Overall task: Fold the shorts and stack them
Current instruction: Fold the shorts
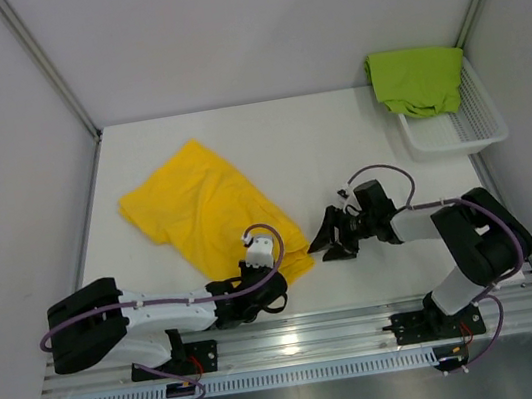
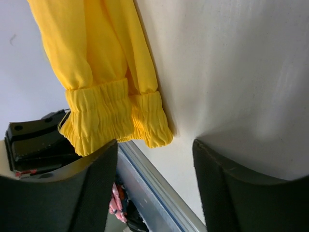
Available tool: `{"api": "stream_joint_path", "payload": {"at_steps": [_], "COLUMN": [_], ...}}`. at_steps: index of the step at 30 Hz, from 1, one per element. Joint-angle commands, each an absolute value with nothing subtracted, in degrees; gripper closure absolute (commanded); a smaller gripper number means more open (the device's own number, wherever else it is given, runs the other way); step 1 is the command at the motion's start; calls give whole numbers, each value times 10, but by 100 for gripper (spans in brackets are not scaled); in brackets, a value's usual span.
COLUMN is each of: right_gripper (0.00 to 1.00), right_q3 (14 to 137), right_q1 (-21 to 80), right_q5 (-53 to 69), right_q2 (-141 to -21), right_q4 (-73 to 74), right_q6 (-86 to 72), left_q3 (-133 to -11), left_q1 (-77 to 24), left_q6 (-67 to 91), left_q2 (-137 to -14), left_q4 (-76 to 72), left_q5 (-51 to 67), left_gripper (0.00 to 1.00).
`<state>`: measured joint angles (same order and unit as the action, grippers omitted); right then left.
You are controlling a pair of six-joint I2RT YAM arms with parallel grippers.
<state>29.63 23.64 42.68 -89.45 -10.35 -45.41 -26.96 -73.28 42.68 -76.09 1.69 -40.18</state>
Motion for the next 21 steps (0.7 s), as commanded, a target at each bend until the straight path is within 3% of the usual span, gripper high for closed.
{"api": "stream_joint_path", "payload": {"at_steps": [1,6,14,19,21], "right_gripper": [37,50,53,73,89], "right_q3": [297,315,335,357,359], "right_q1": [247,265,280,282,280], "right_q5": [415,381,369,372,369], "right_q2": [-923,-947,-980,-998,-995], "right_q4": [-107,-93,-112,-105,-101], "right_q6": [-448,-438,-446,-444,-443], "left_q3": [-258,-258,-243,-238,-240], "left_q1": [-737,-737,-737,-737,-737], "left_q6": [464,469,457,448,447], "left_q2": [-772,-768,-751,-741,-737], "left_q4": [4,4,-25,-32,-26], "left_q5": [-386,-388,-390,-395,-400], "left_gripper": [100,100,100,100,100]}}
